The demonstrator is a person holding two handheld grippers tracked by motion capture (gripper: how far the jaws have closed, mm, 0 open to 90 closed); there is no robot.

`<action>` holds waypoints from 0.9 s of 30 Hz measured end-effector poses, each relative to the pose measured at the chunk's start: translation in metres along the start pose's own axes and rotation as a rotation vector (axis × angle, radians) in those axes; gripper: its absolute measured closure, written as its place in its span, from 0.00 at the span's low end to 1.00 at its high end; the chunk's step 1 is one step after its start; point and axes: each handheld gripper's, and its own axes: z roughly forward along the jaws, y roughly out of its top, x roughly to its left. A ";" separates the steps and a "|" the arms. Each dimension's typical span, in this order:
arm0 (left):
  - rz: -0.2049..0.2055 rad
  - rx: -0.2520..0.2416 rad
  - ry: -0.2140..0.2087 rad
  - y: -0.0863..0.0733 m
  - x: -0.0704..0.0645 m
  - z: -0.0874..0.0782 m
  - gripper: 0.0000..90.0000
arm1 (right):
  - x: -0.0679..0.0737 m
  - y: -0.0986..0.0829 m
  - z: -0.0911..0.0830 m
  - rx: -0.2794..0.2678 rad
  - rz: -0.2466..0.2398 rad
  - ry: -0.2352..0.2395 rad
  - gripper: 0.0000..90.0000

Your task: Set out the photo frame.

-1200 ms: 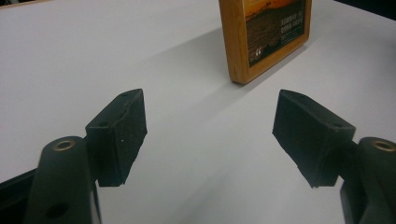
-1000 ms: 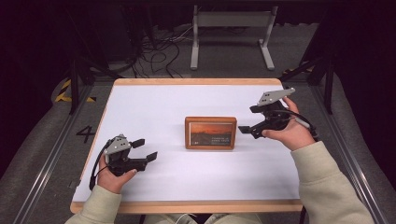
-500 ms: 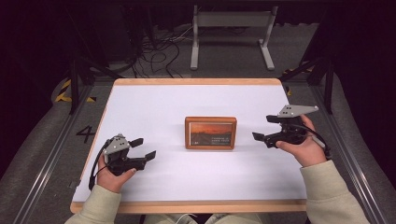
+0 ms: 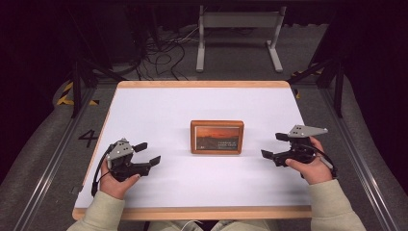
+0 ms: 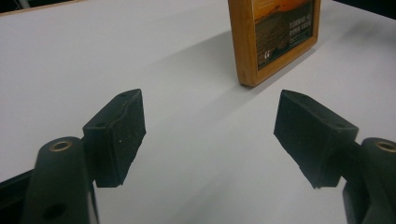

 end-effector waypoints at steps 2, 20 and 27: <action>0.000 -0.002 0.001 0.000 0.000 0.000 0.28 | -0.001 -0.004 0.002 -0.002 0.011 -0.009 0.09; -0.034 0.002 -0.015 -0.006 0.002 0.006 0.29 | -0.005 -0.040 0.014 -0.089 0.102 -0.047 0.09; -0.027 0.001 -0.013 -0.006 0.002 0.006 0.29 | 0.000 -0.047 0.022 -0.052 0.102 -0.066 0.09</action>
